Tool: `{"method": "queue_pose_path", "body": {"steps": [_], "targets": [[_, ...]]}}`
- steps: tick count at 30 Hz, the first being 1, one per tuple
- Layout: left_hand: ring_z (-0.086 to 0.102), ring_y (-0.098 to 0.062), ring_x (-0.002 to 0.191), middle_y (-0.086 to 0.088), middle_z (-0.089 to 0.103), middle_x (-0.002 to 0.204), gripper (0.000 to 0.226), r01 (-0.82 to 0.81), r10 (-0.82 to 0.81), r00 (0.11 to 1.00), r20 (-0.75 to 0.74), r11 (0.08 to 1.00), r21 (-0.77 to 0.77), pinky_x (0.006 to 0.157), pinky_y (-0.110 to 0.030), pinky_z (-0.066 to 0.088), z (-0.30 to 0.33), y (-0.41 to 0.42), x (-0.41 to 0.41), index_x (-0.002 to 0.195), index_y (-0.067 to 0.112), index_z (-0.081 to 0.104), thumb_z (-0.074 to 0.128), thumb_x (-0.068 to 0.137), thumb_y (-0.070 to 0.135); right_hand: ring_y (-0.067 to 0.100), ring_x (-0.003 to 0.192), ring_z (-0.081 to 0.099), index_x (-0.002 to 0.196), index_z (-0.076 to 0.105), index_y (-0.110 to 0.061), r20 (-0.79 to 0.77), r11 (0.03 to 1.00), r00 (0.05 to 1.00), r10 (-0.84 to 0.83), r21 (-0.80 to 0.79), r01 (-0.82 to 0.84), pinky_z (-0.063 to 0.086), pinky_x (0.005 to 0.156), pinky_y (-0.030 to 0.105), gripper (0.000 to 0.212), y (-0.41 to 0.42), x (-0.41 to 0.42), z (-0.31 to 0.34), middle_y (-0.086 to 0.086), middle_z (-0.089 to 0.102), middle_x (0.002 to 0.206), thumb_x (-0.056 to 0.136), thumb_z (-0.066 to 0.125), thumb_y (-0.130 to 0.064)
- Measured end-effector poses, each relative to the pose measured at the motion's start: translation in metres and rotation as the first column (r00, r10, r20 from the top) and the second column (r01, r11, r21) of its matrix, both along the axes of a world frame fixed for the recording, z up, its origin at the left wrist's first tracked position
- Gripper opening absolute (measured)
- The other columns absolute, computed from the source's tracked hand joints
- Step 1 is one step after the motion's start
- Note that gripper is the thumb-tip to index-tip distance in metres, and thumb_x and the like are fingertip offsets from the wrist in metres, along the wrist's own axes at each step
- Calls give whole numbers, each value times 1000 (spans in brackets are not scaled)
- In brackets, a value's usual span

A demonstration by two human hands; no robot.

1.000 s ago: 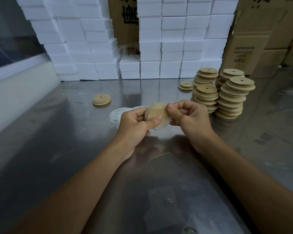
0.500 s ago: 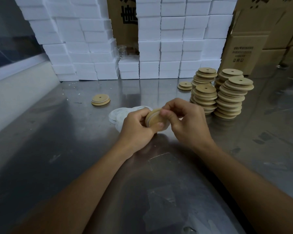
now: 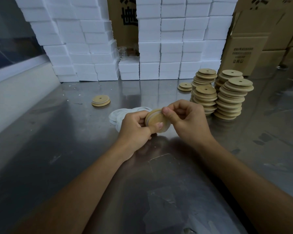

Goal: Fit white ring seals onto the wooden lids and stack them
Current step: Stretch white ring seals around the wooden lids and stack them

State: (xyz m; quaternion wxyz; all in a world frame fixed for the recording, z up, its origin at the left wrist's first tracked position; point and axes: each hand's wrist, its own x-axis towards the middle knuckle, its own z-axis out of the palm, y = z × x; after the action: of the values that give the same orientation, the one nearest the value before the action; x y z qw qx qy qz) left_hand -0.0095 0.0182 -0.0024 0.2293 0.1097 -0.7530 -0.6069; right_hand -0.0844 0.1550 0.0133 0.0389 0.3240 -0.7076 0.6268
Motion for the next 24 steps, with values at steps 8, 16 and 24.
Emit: {"method": "queue_pose_path", "body": {"steps": [8,16,24], "targets": [[70,-10,68,2,75,76,16,12,-12,1000,-5,999,51,50,-15,47,3,1,2,90,21,73,79,80,10,21,69,66,85,67,3,190,996,981,26,-83,-10,57,69,35,18,-3,-1,-3,17,71,76,90,68,-14],[69,-10,69,-4,76,82,14,14,-14,1000,-5,992,123,50,-15,47,5,0,2,92,19,73,78,81,10,23,72,67,87,68,2,280,986,954,105,-156,-62,58,69,33,20,-1,1,-2,20,72,80,89,68,-17],[71,-9,71,-2,77,85,16,33,-34,999,3,991,132,51,-16,47,7,0,3,96,19,73,77,82,14,29,72,62,88,66,5,286,990,956,68,-139,-29,55,68,35,17,-1,-3,0,28,68,80,93,63,-12]]}}
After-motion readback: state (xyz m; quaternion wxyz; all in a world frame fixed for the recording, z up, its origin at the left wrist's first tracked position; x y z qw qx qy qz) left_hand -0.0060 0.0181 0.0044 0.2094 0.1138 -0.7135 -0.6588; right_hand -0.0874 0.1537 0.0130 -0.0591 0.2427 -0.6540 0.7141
